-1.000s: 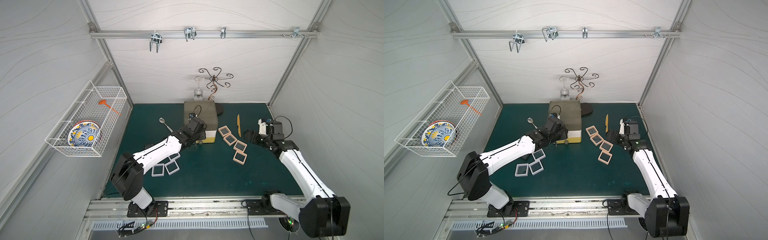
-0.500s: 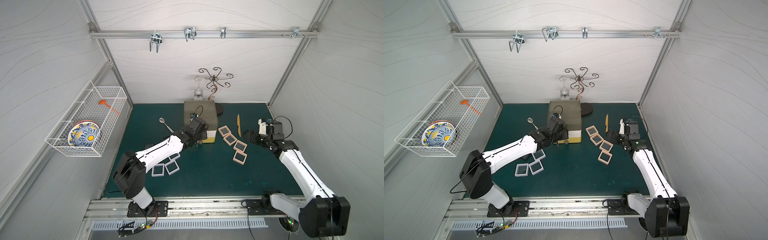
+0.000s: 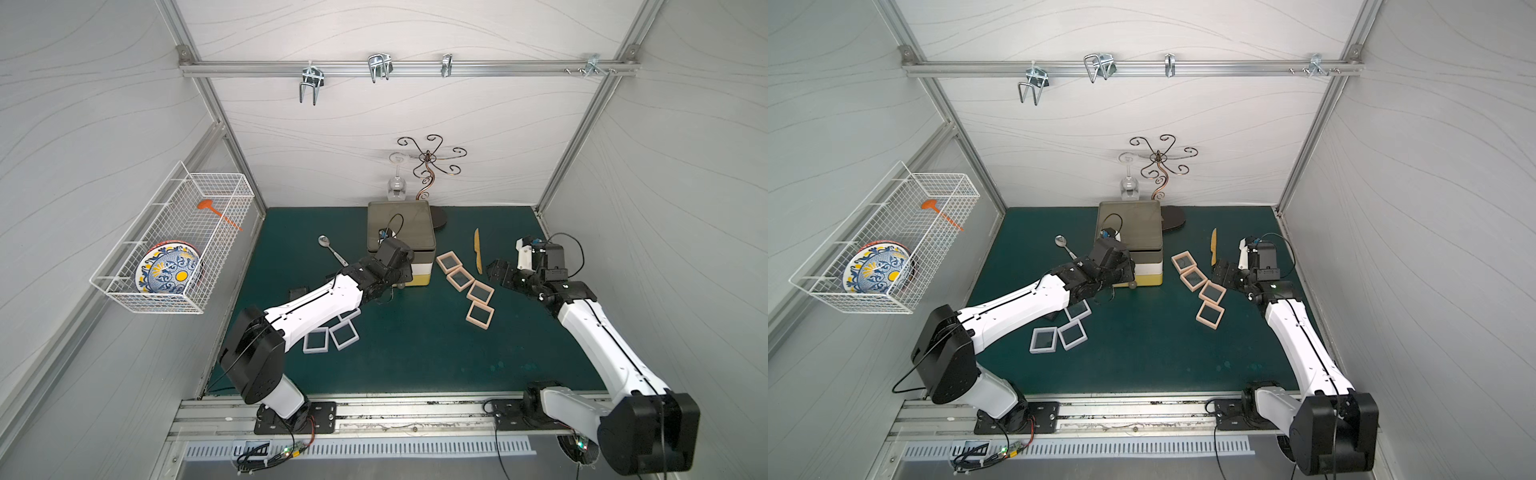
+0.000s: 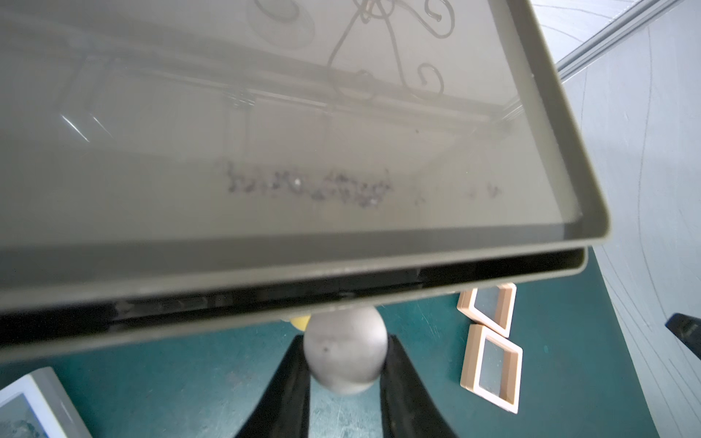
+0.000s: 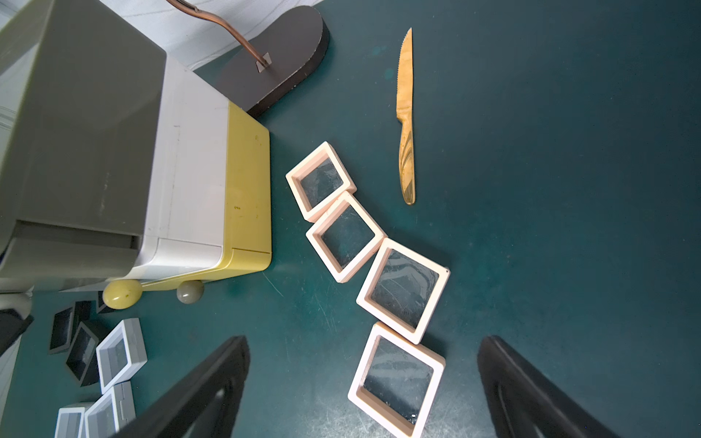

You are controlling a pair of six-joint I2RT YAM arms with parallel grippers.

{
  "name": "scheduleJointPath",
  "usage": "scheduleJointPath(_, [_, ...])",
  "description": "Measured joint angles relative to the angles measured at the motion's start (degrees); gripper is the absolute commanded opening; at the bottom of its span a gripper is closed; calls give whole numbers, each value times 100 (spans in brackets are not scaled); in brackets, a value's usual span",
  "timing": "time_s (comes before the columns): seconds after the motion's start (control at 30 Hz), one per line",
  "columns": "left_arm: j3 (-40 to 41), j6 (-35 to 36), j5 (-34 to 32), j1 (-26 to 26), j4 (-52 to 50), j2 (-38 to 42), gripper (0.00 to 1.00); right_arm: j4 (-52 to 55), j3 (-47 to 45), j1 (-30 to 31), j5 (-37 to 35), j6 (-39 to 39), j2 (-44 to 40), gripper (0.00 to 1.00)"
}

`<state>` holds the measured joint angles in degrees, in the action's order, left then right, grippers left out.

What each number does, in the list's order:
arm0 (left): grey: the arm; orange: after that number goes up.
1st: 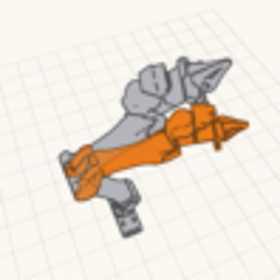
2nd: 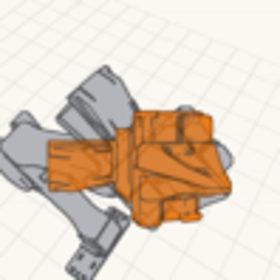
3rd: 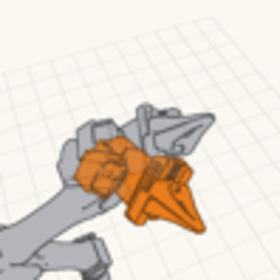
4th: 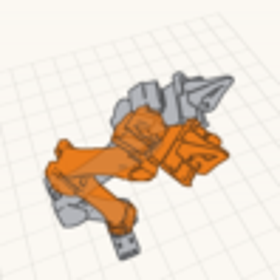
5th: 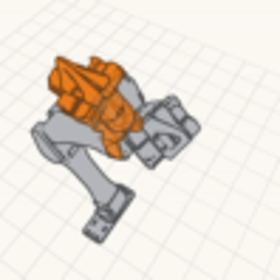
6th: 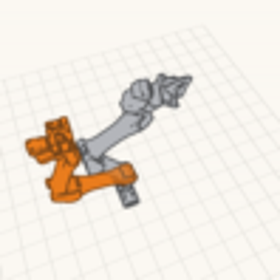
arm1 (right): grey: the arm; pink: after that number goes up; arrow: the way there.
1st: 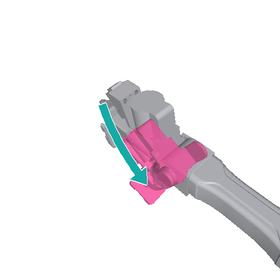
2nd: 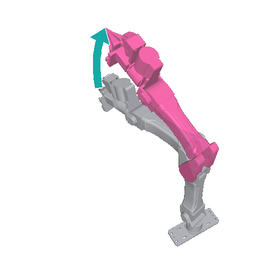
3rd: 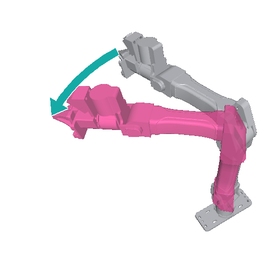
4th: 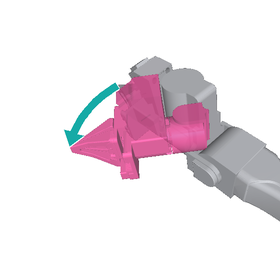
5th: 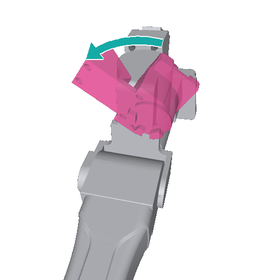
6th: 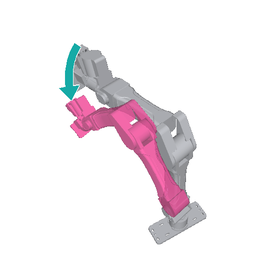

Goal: Place the brooch boxes into the drawer by color
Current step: Open the drawer in the storage box.

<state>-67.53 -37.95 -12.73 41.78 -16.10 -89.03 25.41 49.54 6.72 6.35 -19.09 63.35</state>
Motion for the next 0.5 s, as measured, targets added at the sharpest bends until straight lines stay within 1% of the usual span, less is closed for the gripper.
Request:
scheduleJointPath(0.2, [267,-28,-20,232,-57,302,11,-7,-4,0,0,0,7,99])
scheduleJointPath(0.5, [1032,-247,-382,940,-157,1102,12,-9,-4,0,44,0,94,99])
